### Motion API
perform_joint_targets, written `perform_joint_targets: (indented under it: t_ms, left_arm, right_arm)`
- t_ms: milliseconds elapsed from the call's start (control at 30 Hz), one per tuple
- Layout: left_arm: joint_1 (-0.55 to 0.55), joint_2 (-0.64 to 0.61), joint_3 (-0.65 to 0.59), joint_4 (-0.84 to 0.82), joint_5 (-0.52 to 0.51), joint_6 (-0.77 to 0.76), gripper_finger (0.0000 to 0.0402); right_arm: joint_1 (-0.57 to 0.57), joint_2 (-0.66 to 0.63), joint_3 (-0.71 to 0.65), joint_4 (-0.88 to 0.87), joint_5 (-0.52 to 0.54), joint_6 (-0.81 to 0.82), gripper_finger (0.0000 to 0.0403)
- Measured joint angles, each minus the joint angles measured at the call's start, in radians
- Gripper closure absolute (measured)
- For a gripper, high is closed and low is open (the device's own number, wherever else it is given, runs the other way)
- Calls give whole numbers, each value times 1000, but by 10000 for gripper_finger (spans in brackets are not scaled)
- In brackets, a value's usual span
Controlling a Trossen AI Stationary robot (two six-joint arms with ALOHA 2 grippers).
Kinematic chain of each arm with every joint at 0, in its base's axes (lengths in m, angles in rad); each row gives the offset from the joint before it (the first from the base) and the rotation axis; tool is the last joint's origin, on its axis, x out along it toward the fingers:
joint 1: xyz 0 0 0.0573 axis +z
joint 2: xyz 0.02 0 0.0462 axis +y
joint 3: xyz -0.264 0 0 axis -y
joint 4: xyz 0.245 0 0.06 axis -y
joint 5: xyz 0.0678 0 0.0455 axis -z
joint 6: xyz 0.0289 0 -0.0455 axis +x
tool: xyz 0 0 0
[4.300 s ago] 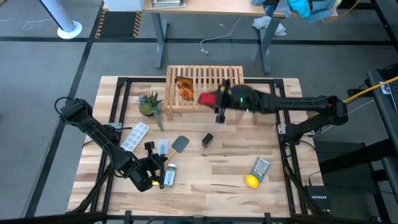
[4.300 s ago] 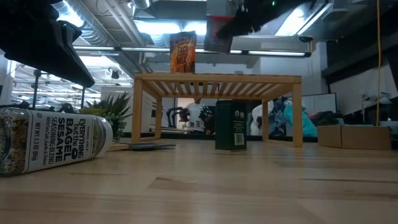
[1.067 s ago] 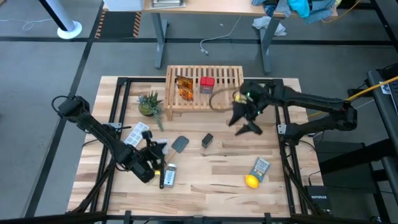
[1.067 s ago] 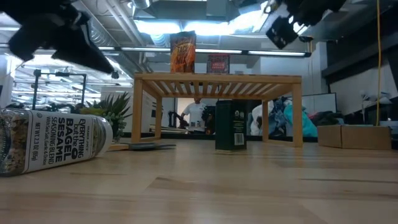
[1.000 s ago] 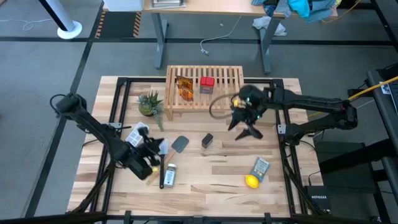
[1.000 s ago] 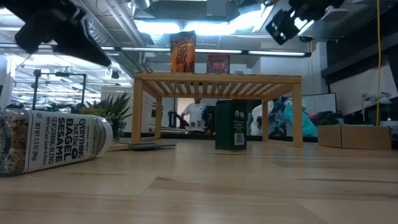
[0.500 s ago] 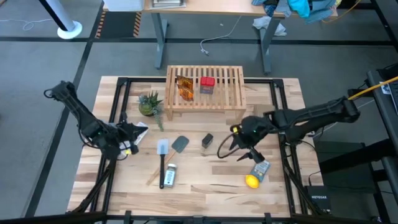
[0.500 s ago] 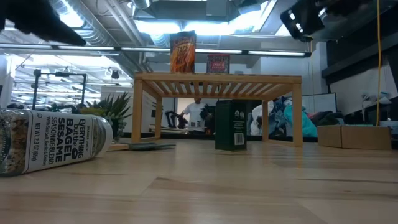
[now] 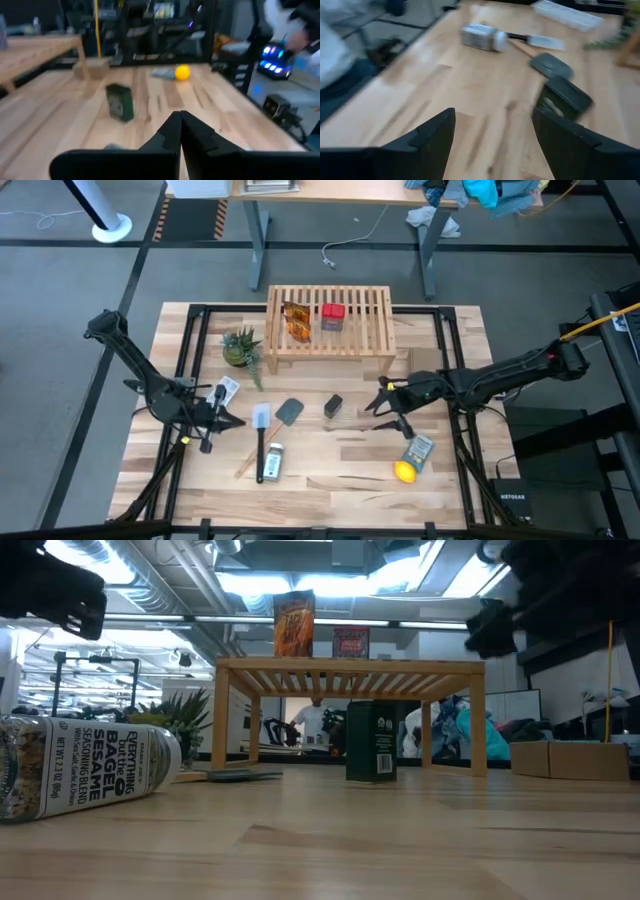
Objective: Shelf spices
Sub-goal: Put the black seasoning can on the shelf
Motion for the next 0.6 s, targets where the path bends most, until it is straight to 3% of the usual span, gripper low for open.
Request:
perform_joint_targets:
  t_ms: [200,467,600]
  left_arm:
    - [49,17,-39,63,33,-15,402]
    - [144,33,-48,54,115,7,402]
    - [166,33,-48,53,118,41,402]
  right_arm:
    - [2,46,-117,199,172,151,132]
    - [3,162,-141,413,179,363,132]
    - [3,241,-140,528,211,388,132]
